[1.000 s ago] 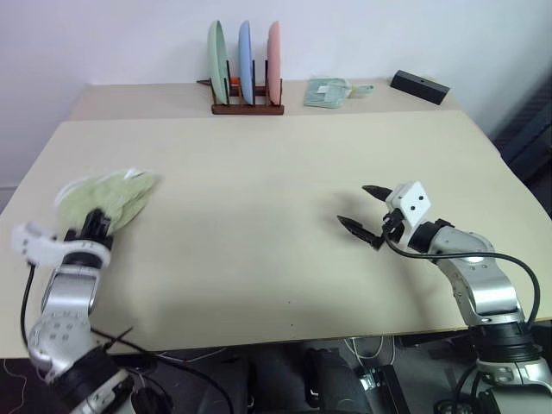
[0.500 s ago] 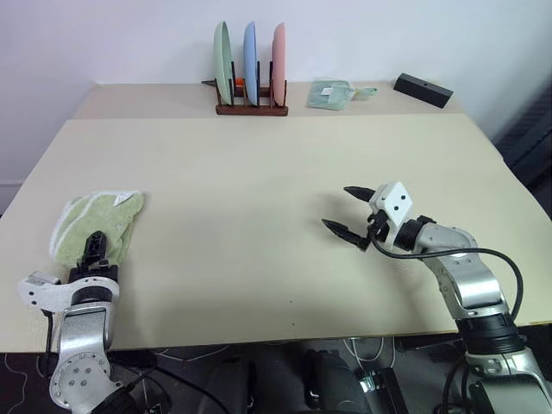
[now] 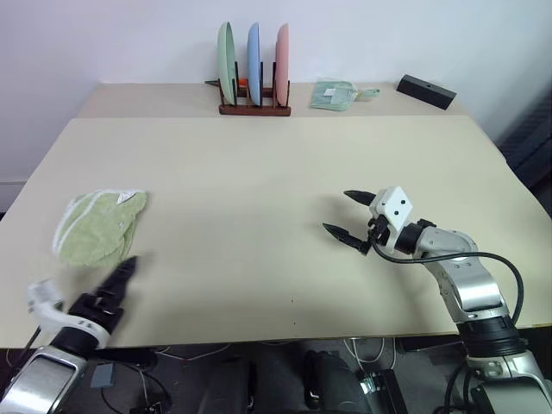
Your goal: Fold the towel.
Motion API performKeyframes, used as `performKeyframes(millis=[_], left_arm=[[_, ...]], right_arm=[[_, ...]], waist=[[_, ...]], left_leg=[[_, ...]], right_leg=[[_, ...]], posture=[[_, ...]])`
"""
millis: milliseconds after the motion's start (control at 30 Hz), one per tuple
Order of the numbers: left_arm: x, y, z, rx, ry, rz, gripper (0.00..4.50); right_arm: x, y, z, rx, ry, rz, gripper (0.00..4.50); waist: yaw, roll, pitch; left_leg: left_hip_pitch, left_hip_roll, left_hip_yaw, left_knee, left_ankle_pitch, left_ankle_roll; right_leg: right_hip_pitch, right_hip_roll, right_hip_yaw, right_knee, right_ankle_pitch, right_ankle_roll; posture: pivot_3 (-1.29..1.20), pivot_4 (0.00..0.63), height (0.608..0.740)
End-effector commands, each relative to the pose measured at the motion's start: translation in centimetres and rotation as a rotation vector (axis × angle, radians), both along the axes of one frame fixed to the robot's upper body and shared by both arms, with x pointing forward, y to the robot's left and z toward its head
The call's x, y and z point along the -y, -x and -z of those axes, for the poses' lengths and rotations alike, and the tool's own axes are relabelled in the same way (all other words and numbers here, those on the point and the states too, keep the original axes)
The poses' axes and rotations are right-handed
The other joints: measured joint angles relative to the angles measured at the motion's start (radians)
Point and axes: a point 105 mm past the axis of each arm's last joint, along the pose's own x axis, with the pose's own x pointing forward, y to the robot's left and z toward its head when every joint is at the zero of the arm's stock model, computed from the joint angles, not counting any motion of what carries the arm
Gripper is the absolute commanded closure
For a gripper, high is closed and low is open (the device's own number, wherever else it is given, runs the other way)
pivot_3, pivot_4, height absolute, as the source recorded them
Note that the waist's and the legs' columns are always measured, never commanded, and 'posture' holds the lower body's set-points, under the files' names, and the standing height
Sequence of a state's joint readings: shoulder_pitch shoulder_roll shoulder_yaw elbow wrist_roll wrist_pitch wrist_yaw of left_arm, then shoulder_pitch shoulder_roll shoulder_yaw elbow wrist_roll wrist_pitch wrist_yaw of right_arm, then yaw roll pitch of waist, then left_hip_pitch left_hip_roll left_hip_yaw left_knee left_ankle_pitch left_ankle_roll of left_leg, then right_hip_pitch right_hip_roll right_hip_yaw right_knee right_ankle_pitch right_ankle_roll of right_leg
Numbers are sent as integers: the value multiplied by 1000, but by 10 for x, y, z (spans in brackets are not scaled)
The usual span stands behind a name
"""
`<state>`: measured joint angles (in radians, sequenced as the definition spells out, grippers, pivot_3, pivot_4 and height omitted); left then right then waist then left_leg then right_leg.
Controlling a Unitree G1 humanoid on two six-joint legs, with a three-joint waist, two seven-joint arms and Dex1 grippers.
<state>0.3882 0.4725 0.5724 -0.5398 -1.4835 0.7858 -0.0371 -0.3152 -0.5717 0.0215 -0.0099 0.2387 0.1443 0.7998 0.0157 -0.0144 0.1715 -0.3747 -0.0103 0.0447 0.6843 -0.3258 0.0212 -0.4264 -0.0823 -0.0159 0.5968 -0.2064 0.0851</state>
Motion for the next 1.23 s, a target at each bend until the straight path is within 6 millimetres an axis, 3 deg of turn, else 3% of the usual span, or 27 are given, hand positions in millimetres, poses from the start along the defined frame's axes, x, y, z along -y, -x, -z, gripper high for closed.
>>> performKeyframes(millis=[33,100,233,333,467,567,733,967,1233], left_arm=[[28,-29,-30,176,-236,125,46],[39,-51,-43,262,-388,166,46],[54,-84,-57,381,-513,177,46],[60,-94,-49,408,-591,220,46],[54,-101,-32,415,-768,264,46],[48,-109,-33,432,-800,235,46],[53,-115,-27,445,-820,266,46],[59,-127,-31,470,-768,235,46],[68,-115,-19,443,-732,238,46]], right_arm=[[10,-5,-12,44,24,38,0],[13,-10,-8,41,53,66,0],[19,-16,-9,13,15,112,0],[26,-16,-12,0,8,124,0],[42,-17,-16,-18,4,152,0],[55,-18,-20,-19,4,174,0],[70,-19,-26,-17,9,191,0],[70,-21,-21,-21,10,203,0],[76,-17,-21,-40,40,229,0]], waist=[[-2,1,0],[-5,1,0],[-12,2,-1],[-18,2,-1],[-23,2,0],[-23,2,0],[-24,2,0],[-23,2,0],[-26,2,0]], left_leg=[[0,0,0,0,0,0],[0,0,0,0,0,0],[0,1,2,-1,4,-6],[0,1,3,-2,4,-6],[0,1,3,-2,2,-3],[0,1,3,-2,0,1],[0,1,3,-1,0,1],[0,2,2,-1,0,1],[-1,2,2,-2,0,1]], right_leg=[[1,0,0,0,0,0],[0,1,0,0,0,0],[-1,3,0,1,1,0],[-1,4,1,0,1,1],[-1,3,1,0,1,1],[-1,3,1,0,1,1],[-1,0,1,0,2,3],[-2,0,1,1,3,5],[-2,-2,2,1,3,5]], posture=[[0,150,740],[0,150,740],[0,150,740],[0,150,740],[0,150,740],[0,150,740],[0,150,740],[0,150,740],[0,150,740]])
